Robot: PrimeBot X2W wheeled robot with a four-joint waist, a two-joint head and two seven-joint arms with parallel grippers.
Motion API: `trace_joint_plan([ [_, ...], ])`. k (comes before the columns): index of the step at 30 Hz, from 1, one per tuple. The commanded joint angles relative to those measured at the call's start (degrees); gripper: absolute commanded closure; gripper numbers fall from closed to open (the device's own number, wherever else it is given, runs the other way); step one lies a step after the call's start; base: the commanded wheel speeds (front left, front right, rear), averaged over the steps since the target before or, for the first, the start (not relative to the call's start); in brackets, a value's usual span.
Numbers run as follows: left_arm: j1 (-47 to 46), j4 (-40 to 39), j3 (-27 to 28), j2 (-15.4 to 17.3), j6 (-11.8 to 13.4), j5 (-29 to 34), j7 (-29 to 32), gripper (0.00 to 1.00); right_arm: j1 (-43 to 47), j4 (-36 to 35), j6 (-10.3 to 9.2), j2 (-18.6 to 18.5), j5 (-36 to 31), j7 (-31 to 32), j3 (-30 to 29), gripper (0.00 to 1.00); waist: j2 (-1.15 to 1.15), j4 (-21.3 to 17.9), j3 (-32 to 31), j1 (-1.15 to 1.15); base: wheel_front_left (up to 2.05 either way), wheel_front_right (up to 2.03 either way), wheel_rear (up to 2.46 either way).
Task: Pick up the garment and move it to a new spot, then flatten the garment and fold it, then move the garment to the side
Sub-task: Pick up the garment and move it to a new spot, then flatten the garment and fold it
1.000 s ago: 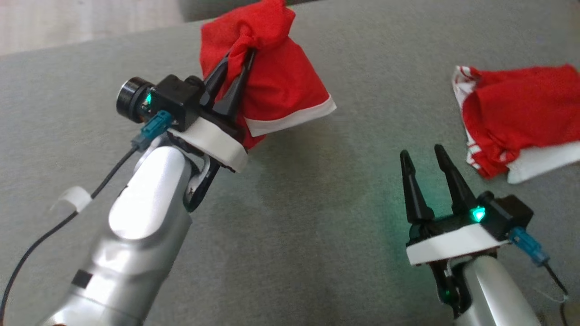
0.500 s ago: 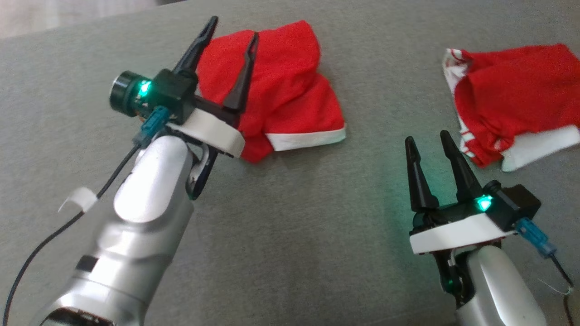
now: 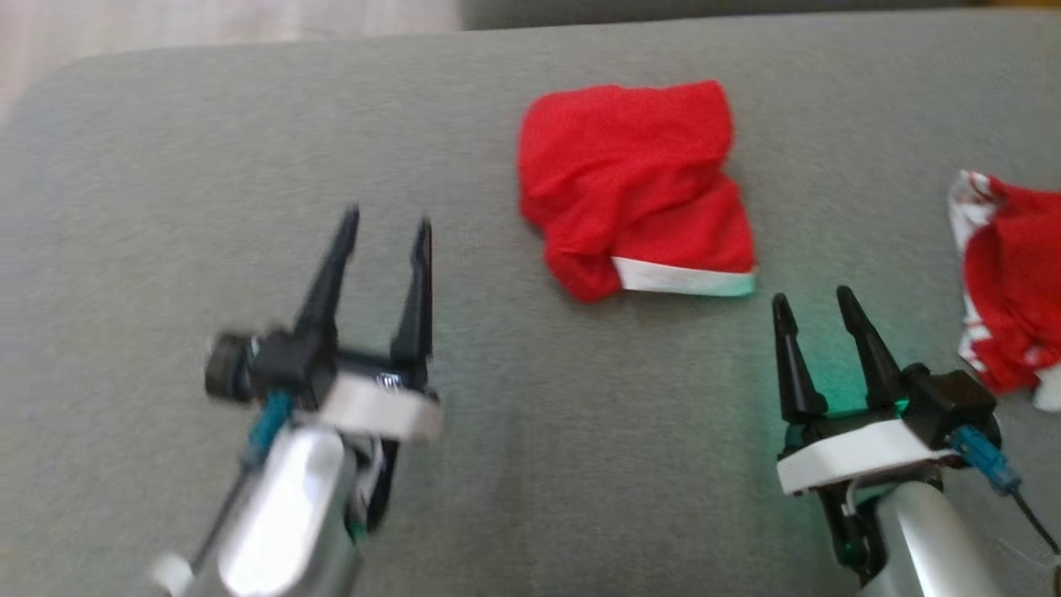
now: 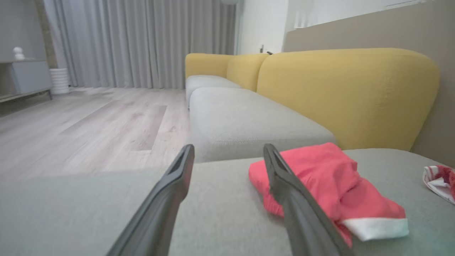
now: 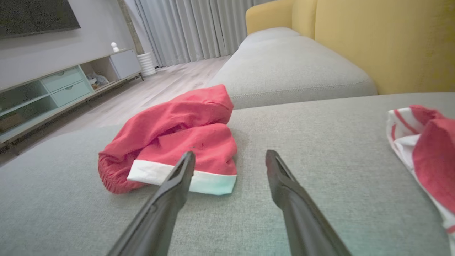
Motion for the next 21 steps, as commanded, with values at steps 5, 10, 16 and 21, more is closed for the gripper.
trace_joint_plan([
  [5,1.39,-3.55,0.99,-0.87,-0.33,1.2,-0.44,0.0,-2.71,1.56,-0.04,-0.15,-2.46,-0.62,-1.97,0.0,0.0,4.79,-0.68,0.01,0.0,0.0,0.0],
  [10,0.67,-3.68,1.09,-1.61,-0.37,1.88,-0.44,0.0,-6.86,8.88,-0.04,-0.15,-1.8,0.84,-3.95,0.0,0.0,5.94,-0.2,0.01,0.0,0.0,0.0],
  [16,1.48,-3.47,1.33,-2.35,-0.43,1.52,-0.44,0.0,-13.08,19.03,-0.04,-0.15,2.41,3.47,-3.06,0.0,0.0,6.44,0.58,0.01,0.0,0.0,0.0],
  [21,1.92,-3.28,1.08,-2.65,-0.51,1.65,-0.44,0.0,-16.68,26.64,-0.04,-0.15,0.54,4.83,-1.09,0.0,0.0,6.77,1.11,0.01,0.0,0.0,0.0],
])
